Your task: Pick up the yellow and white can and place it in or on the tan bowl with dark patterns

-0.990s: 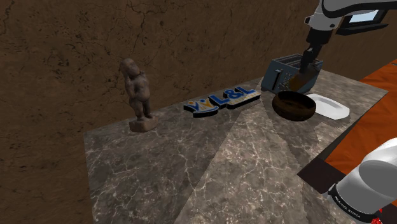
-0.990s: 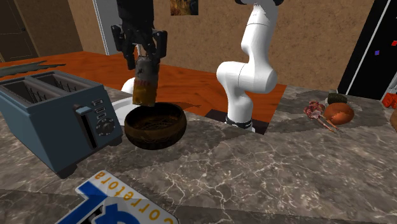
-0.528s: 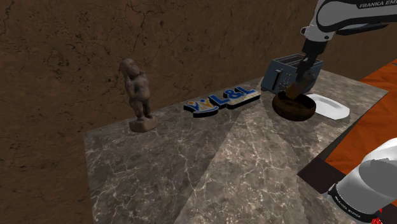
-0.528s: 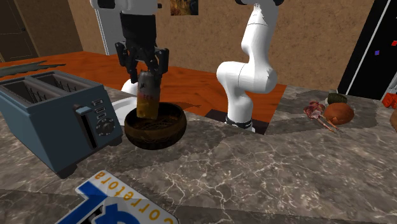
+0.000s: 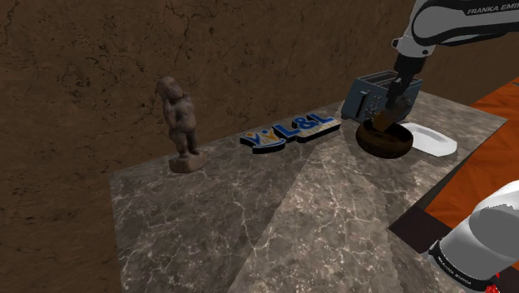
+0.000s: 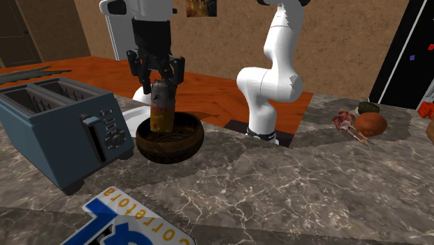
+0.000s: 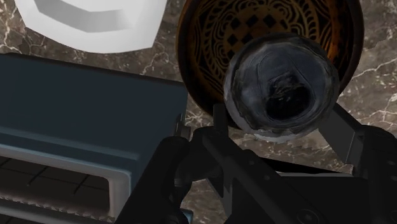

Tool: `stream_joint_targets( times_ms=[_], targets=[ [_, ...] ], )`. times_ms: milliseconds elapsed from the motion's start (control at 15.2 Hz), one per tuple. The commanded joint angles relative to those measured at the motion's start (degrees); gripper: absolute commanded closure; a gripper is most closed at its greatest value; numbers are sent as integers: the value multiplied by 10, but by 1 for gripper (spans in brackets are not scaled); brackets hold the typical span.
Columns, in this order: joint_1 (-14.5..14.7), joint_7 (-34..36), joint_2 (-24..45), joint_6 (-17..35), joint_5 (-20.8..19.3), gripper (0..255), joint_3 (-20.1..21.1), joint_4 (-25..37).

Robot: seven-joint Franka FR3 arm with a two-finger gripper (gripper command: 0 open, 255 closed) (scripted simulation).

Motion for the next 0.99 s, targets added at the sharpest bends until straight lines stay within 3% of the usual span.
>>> stream_joint_targets(
  times_ms=[0,330,594,924],
  targets=[
    [0,0,0,0,0,0,0,0],
    [0,0,0,0,0,0,0,0],
    [3,-2,4,-72,5,0,7,76],
    [3,-2,4,-72,5,0,7,76]
  ],
)
